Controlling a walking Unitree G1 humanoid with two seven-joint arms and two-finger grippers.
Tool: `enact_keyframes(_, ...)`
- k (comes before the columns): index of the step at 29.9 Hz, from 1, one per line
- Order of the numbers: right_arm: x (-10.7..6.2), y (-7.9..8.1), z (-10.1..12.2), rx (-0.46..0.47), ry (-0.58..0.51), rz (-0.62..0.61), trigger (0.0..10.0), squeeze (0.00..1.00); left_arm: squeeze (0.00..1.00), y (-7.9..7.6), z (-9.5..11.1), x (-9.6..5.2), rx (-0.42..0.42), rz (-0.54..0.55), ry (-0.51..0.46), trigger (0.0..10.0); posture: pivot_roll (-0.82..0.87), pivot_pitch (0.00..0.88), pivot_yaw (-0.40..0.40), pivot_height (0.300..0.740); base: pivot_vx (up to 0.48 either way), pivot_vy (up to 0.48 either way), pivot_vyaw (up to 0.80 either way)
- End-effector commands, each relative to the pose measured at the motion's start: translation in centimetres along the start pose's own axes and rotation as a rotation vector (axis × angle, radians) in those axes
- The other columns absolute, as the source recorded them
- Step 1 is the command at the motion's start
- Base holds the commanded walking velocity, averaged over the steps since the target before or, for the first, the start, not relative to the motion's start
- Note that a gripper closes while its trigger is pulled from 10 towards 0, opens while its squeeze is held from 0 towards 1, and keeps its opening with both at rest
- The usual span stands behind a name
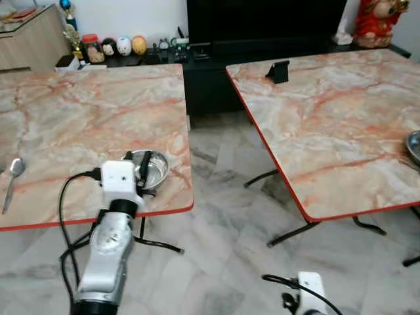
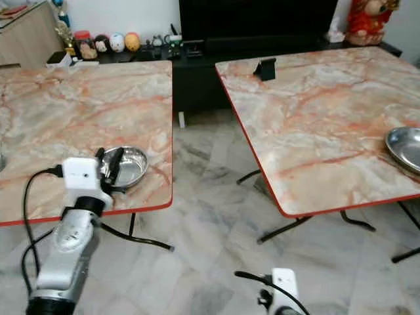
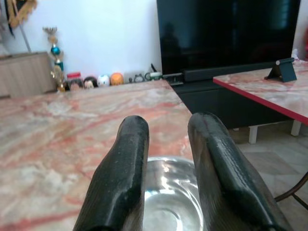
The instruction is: Setting the table
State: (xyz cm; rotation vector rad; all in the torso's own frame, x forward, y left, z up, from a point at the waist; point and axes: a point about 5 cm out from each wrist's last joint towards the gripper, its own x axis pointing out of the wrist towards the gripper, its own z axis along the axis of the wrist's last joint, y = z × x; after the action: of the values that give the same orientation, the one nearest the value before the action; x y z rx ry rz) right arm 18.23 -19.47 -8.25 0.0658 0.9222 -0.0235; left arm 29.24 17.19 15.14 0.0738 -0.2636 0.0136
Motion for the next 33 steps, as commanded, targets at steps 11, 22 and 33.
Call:
enact_keyframes(11,-0.11,-0.5,-0.17,0.003,0.005,-0.014,10.0,0.0,0.0,-0.38,0.14,0.14,-0.008,-0.006,-0.005,10.0,-0.05,0.0,0.044,0.74,0.0,0.279,0.0)
enact_keyframes(22,-0.11,-0.52,-0.17,0.008,0.004,-0.017,10.0,0.0,0.0,-0.5,0.16,0.16,-0.01,-0.017,-0.01,10.0,-0.05,0.0,0.045,0.74,0.0,0.126,0.0)
enact_keyframes(33,-0.13,-0.54,-0.25,0.014,0.005,-0.023,10.0,0.0,0.0,-1.19,-0.06,0.06,-0.048,-0.057,0.008,10.0,-0.05,0.0,0.047,0.74,0.0,0.0,0.0)
